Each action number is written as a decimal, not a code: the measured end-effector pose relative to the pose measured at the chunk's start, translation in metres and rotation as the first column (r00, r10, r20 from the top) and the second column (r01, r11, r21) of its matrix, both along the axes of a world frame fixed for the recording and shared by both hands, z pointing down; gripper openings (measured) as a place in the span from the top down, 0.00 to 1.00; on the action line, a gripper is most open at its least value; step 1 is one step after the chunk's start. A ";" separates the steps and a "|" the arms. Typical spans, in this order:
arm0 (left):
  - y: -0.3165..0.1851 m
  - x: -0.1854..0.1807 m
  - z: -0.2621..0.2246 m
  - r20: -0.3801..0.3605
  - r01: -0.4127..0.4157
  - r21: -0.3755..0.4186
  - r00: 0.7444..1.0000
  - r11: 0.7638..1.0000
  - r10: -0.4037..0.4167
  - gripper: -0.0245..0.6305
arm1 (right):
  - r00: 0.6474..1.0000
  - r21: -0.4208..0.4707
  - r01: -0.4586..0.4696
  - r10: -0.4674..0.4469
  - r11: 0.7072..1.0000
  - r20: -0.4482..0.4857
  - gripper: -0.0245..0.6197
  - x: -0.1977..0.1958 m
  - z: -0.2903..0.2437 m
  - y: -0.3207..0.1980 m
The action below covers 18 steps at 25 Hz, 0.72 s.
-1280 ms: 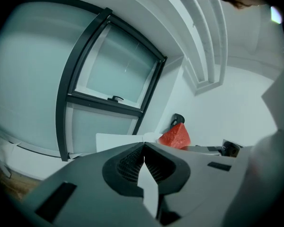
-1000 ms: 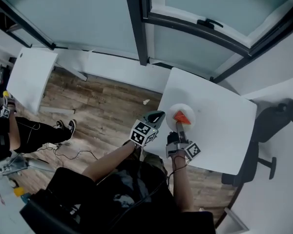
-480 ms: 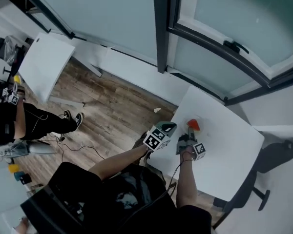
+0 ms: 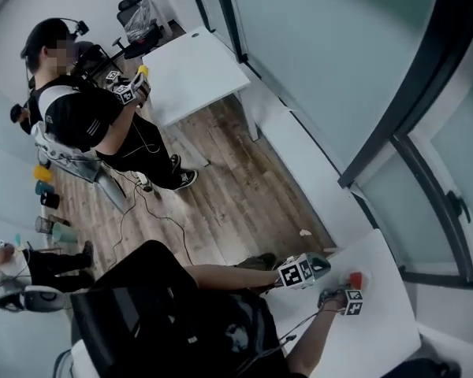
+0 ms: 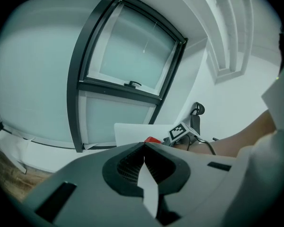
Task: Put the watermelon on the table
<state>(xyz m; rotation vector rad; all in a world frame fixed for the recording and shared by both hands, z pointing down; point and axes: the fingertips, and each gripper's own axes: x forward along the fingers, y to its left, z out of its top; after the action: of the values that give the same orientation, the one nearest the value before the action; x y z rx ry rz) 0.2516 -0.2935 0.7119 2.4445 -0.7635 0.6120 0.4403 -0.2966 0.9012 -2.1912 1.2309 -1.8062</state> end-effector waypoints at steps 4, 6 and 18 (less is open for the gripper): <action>0.013 -0.027 -0.023 -0.026 -0.004 0.036 1.000 0.999 0.005 0.95 | 0.959 -0.169 0.158 -0.191 0.973 -0.208 0.55 -0.025 -0.015 0.013; 0.013 -0.039 -0.030 -0.038 0.015 0.047 0.999 0.999 -0.013 0.95 | 0.926 -0.212 0.192 -0.248 0.958 -0.284 0.53 -0.032 -0.027 0.022; 0.021 0.006 -0.042 -0.085 -0.066 0.097 0.994 0.993 0.074 0.95 | 0.711 0.108 0.527 -0.368 0.843 -0.598 0.88 -0.059 -0.171 0.081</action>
<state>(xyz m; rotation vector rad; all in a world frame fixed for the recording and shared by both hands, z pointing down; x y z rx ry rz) 0.2578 -0.2724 0.6699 2.5752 -0.6879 0.5008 0.3810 -0.2155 0.7300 -2.4767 2.1558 -0.9660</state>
